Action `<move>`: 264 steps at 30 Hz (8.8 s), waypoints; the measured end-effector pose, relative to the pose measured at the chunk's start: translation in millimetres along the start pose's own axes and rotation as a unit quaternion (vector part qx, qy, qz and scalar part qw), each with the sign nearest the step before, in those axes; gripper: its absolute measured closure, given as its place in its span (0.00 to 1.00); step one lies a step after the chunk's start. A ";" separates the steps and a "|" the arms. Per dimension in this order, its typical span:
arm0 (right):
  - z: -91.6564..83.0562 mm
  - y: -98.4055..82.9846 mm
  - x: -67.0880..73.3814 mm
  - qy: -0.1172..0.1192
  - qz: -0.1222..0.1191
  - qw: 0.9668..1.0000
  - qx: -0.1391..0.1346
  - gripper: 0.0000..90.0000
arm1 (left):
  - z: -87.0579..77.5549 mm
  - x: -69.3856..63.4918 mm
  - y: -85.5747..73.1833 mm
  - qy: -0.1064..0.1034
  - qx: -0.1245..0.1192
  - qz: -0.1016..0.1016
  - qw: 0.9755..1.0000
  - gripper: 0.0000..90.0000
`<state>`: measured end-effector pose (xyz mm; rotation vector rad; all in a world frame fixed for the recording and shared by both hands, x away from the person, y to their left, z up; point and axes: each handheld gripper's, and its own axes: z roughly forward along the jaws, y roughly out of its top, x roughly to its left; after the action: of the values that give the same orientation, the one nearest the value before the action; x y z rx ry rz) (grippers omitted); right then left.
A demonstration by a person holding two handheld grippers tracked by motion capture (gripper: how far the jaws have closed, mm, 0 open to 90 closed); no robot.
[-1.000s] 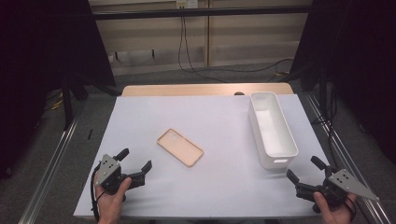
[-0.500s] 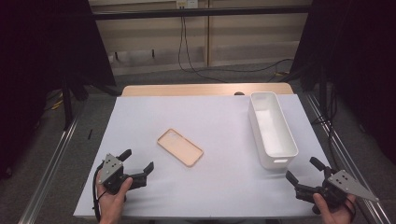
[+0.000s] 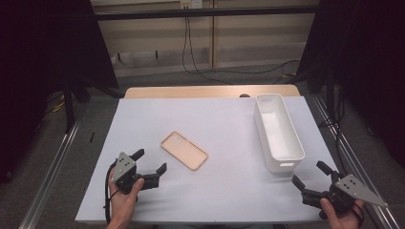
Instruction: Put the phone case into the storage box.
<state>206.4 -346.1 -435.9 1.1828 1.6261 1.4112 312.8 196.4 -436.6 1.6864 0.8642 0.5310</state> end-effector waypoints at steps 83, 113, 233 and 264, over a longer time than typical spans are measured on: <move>2.1 -0.8 1.5 0.005 -0.004 1.000 0.005 0.01 | 139.0 -25.8 52.5 -0.164 0.079 0.007 0.983 1.00; 1.6 -0.8 1.7 0.006 -0.003 1.000 0.005 0.01 | 178.7 -28.7 69.6 -0.158 0.311 0.042 0.936 1.00; -0.3 -1.5 3.0 0.006 -0.004 1.000 0.009 0.01 | 130.9 -23.1 32.6 -0.163 0.377 0.024 0.911 1.00; -0.7 -1.5 3.4 0.007 -0.006 1.000 0.009 0.01 | 108.9 -5.2 26.1 -0.161 0.369 0.012 0.915 1.00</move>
<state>204.3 -343.3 -437.0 1.1739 1.6555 1.4030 395.7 121.2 -442.4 2.3835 0.8506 -0.0991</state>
